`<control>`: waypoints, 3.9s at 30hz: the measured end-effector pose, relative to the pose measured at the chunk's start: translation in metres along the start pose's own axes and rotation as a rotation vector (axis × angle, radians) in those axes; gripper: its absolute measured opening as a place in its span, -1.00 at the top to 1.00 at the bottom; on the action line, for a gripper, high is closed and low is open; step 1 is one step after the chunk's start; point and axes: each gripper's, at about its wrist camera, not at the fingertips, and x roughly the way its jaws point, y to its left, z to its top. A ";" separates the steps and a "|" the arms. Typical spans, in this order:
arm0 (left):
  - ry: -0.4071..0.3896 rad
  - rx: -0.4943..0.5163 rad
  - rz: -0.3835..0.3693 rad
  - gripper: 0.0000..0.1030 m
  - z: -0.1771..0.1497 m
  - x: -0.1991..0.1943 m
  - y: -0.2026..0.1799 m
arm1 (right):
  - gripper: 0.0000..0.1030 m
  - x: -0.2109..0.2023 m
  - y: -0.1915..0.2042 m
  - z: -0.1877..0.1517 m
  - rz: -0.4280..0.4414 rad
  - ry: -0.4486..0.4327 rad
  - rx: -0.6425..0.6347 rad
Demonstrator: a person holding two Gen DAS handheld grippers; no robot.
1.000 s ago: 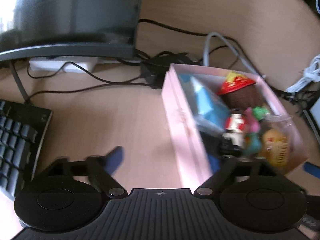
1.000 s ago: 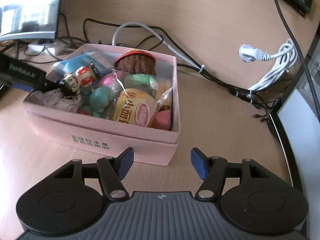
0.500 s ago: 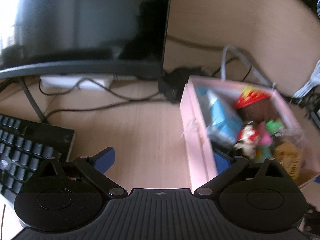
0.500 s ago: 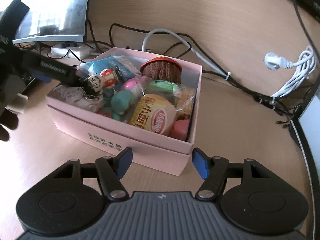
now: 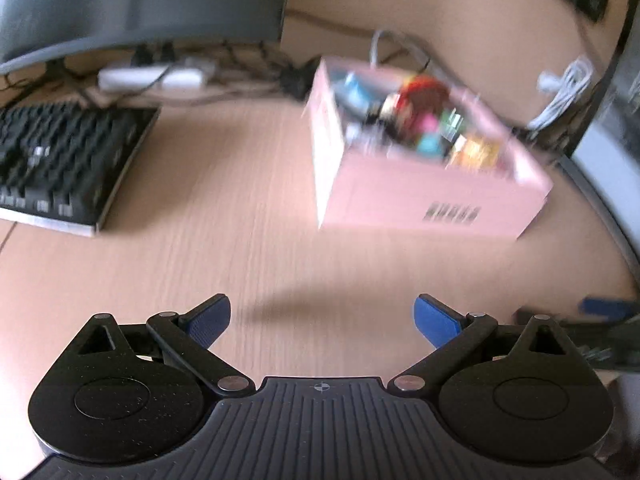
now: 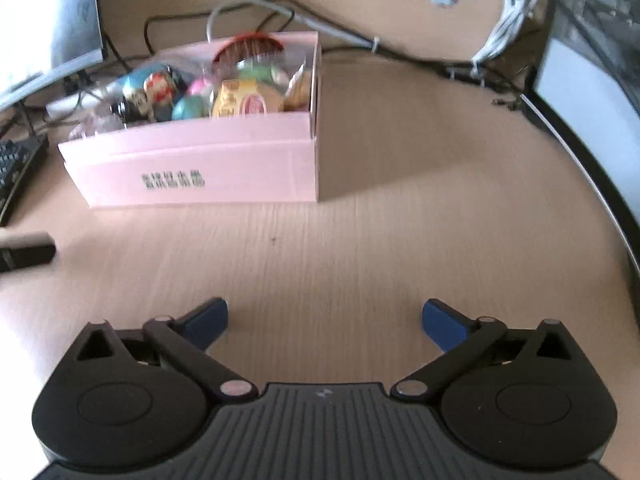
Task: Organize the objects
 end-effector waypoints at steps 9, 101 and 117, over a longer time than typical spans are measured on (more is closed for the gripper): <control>-0.158 0.106 0.114 -0.99 -0.012 0.022 -0.021 | -1.00 0.010 0.006 -0.008 0.000 -0.139 0.012; -0.157 0.110 0.114 -1.00 -0.003 0.031 -0.026 | -1.00 0.027 0.018 0.002 0.030 -0.198 -0.021; -0.157 0.110 0.114 -1.00 -0.003 0.031 -0.026 | -1.00 0.027 0.018 0.002 0.030 -0.198 -0.021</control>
